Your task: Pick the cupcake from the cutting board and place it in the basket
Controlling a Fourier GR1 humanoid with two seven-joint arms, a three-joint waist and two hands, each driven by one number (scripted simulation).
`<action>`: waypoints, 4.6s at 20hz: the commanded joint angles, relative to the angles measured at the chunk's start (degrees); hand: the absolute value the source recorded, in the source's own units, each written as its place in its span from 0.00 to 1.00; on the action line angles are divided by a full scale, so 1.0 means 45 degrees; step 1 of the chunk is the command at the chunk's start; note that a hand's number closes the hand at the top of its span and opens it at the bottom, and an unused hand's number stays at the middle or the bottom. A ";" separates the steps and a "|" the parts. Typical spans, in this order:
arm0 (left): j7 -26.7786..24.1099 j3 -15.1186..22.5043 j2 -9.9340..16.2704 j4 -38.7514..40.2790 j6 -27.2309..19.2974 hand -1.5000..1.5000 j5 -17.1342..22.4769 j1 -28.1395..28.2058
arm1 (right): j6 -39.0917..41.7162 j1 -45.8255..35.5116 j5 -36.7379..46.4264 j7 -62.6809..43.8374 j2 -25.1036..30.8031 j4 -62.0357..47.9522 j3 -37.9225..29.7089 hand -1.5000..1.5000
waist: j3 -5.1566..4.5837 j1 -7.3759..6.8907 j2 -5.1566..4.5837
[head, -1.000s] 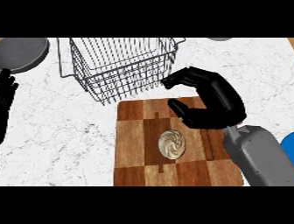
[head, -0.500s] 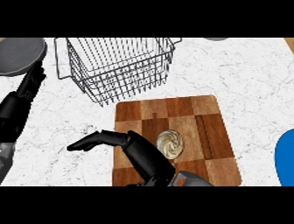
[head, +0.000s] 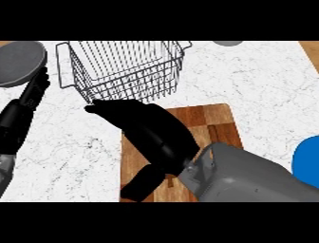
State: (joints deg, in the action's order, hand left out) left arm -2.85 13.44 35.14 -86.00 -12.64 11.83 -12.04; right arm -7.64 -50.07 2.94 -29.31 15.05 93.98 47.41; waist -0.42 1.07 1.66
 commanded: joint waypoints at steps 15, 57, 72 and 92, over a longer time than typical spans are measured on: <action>-0.0199 -0.0296 -0.0114 -0.0615 0.0578 0.50 -0.0275 0.0312 | 1.0029 -0.4682 -0.5391 -0.5949 0.1731 -0.1121 -0.0654 0.00 | 0.0083 -0.0364 -0.0318; 0.0874 -0.2536 -0.2216 -0.0066 0.2307 0.50 -0.2324 -0.0796 | 1.2030 0.1877 0.5427 0.0417 -0.0259 -0.2921 -0.1221 0.00 | 0.0095 -0.0248 -0.0370; 0.0708 -0.3224 -0.3079 -0.0113 0.3074 0.50 -0.3215 -0.0365 | 1.1825 0.3562 0.8924 0.2022 -0.1327 -0.4015 -0.1891 0.00 | 0.0095 -0.0268 -0.0370; 0.0320 -0.3580 -0.3867 -0.0888 0.3615 0.50 -0.3890 0.0590 | 0.9193 0.4162 1.1997 0.5644 -0.1877 -0.6159 -0.1959 1.00 | 0.0096 -0.0329 -0.0379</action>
State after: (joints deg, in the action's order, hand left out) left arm -0.34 -2.92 18.90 -89.32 3.49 -5.20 -11.03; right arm 36.80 -32.61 54.85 -8.56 7.30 69.92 37.07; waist -0.20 -0.17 0.82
